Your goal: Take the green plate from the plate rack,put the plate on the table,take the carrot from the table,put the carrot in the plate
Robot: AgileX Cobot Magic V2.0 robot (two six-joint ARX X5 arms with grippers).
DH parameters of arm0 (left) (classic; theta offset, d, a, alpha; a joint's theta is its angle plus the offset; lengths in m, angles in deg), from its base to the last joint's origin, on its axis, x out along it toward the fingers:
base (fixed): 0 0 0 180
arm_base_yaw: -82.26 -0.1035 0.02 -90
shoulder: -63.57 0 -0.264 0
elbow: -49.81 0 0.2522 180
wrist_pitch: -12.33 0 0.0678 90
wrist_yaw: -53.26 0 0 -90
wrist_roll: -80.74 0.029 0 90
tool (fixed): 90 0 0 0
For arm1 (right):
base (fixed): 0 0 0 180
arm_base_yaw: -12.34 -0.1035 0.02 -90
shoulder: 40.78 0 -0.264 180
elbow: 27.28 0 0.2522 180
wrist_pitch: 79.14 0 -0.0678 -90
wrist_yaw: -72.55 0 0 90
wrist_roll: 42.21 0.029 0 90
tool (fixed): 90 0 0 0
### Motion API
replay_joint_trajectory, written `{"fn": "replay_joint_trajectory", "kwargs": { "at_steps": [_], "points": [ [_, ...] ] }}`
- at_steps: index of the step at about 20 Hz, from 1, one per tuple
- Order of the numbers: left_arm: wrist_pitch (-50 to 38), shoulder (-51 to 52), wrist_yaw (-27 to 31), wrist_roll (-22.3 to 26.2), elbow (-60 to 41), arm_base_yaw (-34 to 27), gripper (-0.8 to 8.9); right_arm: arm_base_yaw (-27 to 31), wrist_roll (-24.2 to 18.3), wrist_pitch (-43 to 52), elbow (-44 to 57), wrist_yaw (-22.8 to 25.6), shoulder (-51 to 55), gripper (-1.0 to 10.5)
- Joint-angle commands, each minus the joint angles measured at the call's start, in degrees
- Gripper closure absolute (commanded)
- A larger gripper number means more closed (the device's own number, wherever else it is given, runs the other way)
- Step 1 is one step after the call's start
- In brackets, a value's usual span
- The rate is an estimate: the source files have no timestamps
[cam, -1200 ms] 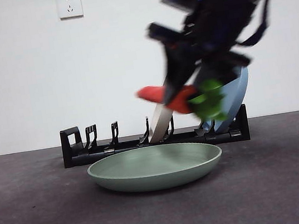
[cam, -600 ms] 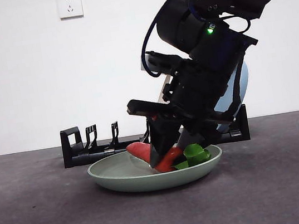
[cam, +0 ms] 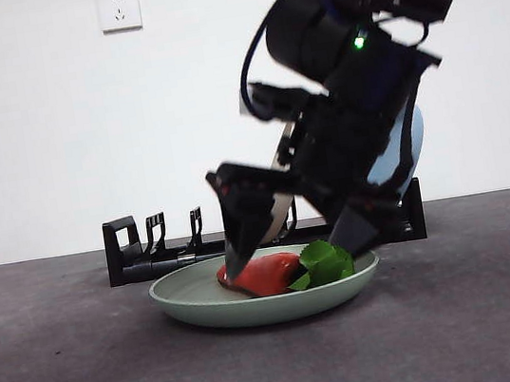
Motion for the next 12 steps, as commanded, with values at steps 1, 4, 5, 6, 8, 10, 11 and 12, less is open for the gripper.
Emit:
{"fn": "replay_joint_trajectory", "kwargs": {
  "at_steps": [1,4,5,6,8,10,11,12],
  "points": [
    [-0.04,-0.04,0.09,-0.39,-0.24,0.13,5.3,-0.28,0.15,-1.88,-0.35,0.22,5.73,4.0],
    [-0.02,-0.04,0.07,-0.39,-0.24,0.13,5.3,-0.26,-0.07,-9.81,-0.35,0.2,15.21,4.1],
    [0.11,-0.04,0.07,-0.37,-0.24,0.13,5.3,-0.28,-0.07,-13.46,-0.35,-0.09,18.75,4.1],
    [0.33,-0.04,0.07,-0.37,-0.24,0.13,5.3,-0.28,-0.07,-15.74,-0.35,-0.2,20.94,4.1],
    [1.05,-0.04,0.02,-0.39,-0.24,0.13,5.3,-0.28,-0.13,-22.6,-0.35,-0.2,26.97,4.1],
    [2.1,-0.04,0.0,-0.39,-0.24,0.13,5.3,-0.28,-0.72,-30.53,-0.35,-0.17,33.53,4.1],
    [2.62,-0.04,-0.02,-0.39,-0.24,0.13,5.3,-0.28,-0.72,-34.14,-0.35,-0.17,36.48,4.1],
    [3.06,-0.04,-0.04,-0.39,-0.24,0.13,5.3,-0.28,-0.72,-37.42,-0.35,-0.2,39.26,4.1]
  ]
}}
